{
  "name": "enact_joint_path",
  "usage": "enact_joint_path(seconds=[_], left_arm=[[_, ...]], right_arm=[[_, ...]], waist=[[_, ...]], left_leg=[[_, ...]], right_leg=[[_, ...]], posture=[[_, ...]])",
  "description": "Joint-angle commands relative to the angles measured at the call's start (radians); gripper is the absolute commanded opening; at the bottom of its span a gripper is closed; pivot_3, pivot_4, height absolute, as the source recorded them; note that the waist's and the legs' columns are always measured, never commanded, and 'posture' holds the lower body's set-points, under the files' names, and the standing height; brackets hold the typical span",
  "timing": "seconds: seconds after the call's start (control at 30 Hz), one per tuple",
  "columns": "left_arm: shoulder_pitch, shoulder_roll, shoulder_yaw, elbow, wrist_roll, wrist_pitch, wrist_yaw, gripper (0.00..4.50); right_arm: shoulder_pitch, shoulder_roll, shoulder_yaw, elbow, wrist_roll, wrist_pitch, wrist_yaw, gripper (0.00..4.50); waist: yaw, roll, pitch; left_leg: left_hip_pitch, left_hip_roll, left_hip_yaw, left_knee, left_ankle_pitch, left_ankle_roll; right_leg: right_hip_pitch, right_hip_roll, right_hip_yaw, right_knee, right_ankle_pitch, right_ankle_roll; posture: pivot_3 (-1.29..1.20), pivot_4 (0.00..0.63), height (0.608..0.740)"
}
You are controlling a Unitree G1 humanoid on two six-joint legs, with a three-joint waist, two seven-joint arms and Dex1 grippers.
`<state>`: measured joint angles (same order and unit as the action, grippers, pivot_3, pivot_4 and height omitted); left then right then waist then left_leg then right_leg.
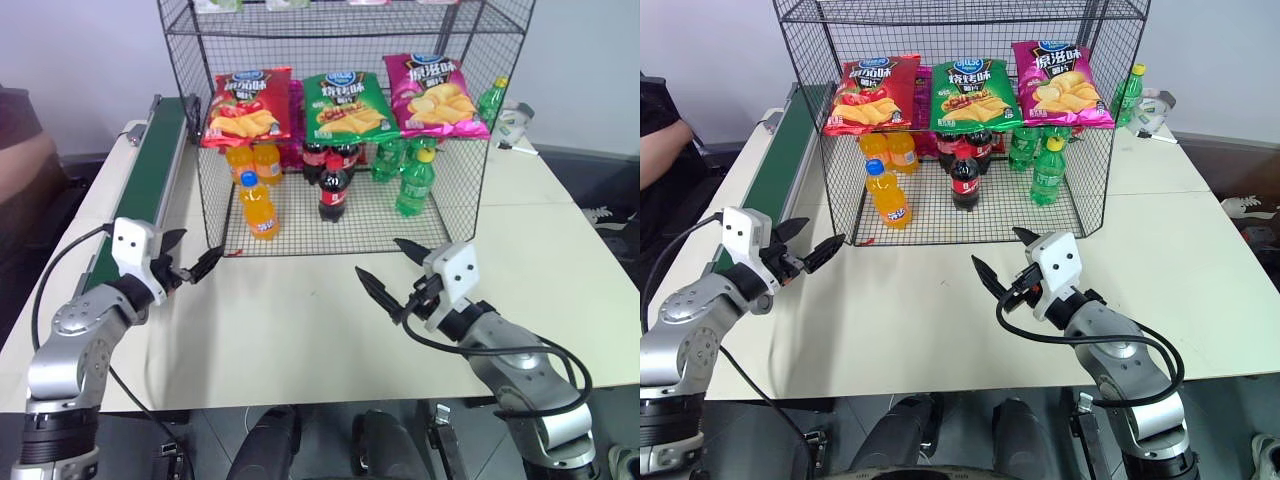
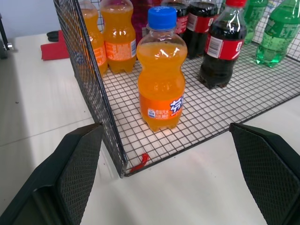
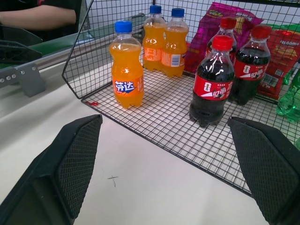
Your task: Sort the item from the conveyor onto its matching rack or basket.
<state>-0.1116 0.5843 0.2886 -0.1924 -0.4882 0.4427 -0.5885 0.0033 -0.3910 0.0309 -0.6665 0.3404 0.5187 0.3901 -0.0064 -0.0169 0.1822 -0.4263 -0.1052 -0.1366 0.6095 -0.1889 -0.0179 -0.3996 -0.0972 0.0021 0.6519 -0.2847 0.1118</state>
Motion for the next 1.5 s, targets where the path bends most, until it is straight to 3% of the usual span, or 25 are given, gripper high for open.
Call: enact_joint_path(seconds=[0.03,1.5], left_arm=[[0.006,0.014,0.027,-0.039,0.004,-0.031,-0.009,4.47],[-0.023,-0.001,0.030,-0.035,0.019,-0.030,0.042,4.47]], right_arm=[[0.002,0.002,-0.008,-0.049,0.015,-0.014,0.003,4.50],[0.028,0.008,-0.006,-0.039,0.011,-0.045,0.031,4.50]], waist=[[0.000,0.000,0.000],[0.000,0.000,0.000]], left_leg=[[0.000,0.000,0.000,0.000,0.000,0.000],[0.000,0.000,0.000,-0.001,0.000,0.000]], right_leg=[[0.000,0.000,0.000,0.000,0.000,0.000],[0.000,0.000,0.000,-0.001,0.000,0.000]], posture=[[0.00,0.150,0.740],[0.00,0.150,0.740]])
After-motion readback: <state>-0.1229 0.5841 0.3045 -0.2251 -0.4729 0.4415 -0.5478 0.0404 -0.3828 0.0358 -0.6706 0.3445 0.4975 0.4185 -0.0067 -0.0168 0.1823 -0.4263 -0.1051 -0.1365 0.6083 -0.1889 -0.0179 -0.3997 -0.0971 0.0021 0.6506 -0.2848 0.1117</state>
